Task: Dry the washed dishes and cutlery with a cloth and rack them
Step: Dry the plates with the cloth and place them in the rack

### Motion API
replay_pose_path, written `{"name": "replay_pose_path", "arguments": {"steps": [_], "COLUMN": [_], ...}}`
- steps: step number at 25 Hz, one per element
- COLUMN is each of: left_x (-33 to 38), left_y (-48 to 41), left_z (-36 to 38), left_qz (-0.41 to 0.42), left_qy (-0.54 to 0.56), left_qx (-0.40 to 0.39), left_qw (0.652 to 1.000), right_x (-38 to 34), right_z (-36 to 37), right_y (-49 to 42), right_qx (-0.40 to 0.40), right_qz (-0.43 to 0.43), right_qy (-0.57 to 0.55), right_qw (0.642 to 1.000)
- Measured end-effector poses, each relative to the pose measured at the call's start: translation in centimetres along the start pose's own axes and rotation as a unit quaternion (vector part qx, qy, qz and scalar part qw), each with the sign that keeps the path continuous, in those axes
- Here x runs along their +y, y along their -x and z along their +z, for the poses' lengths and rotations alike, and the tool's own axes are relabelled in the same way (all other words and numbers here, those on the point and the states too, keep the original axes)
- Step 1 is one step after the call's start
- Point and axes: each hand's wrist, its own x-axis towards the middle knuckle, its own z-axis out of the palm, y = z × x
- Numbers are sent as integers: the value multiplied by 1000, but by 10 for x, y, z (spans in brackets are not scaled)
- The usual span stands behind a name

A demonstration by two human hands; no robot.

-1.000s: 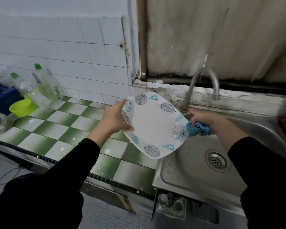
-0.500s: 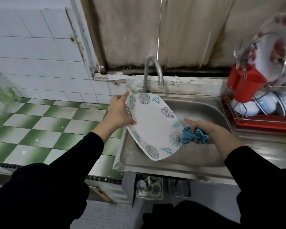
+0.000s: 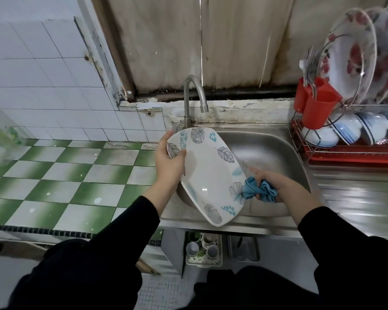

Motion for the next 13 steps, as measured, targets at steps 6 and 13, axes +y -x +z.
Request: {"name": "replay_pose_path", "arguments": {"steps": [6,13], "left_x": [4,13], "left_y": [0,8], "left_z": [-4,-21], "left_qz": [16,78], "left_qy": [26,37], "left_qx": [14,37], "left_qw": [999,996], "right_x": [14,15], "right_z": [21,43], "right_y": [0,-13], "right_qx": [22,133], "right_qz": [-22,-111], "right_qy": [-28,31], "right_qw": [999,984]}}
